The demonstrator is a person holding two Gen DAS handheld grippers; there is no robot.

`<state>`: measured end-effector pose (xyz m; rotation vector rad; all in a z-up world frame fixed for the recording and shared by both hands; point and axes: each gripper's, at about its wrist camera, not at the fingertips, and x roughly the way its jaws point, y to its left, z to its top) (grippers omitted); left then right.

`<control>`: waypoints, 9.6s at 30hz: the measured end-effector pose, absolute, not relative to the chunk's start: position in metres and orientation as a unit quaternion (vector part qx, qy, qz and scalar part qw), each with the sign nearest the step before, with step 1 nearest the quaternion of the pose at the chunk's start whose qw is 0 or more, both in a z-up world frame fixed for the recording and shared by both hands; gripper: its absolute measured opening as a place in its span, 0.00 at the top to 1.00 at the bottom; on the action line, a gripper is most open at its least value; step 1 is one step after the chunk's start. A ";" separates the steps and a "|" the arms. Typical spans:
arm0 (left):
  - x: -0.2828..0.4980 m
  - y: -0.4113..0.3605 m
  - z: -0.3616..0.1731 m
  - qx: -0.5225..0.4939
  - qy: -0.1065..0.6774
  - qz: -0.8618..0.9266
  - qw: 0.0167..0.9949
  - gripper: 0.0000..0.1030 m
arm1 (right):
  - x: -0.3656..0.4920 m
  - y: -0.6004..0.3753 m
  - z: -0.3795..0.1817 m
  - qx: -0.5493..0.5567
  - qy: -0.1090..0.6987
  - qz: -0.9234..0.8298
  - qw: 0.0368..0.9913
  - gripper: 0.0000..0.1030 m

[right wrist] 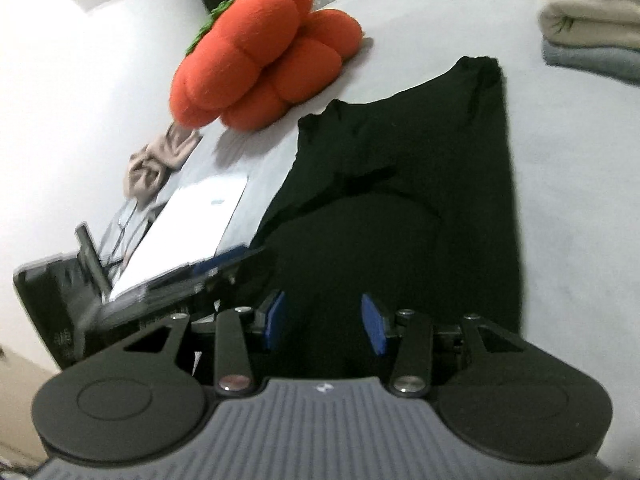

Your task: Fold clothes

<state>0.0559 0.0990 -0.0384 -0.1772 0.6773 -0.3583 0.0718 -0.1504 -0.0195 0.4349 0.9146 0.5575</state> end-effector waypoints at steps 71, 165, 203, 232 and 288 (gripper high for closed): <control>0.101 0.122 -0.057 -0.073 0.370 -0.165 0.911 0.95 | 0.208 -0.060 -0.058 0.266 0.353 0.146 0.885 0.61; 0.105 0.121 -0.055 -0.101 0.403 -0.187 0.890 0.95 | 0.290 -0.040 -0.054 0.056 0.288 0.195 0.936 0.98; 0.089 0.089 -0.046 0.010 0.334 -0.176 0.926 0.71 | 0.165 -0.163 -0.043 0.210 0.353 0.148 0.900 0.64; 0.030 0.106 -0.047 0.020 0.410 -0.190 0.892 0.65 | 0.041 -0.162 -0.025 0.231 0.398 0.182 0.869 0.84; -0.124 0.123 -0.025 -0.022 0.458 -0.148 0.876 0.87 | -0.109 -0.081 -0.088 0.125 0.639 0.437 0.621 0.83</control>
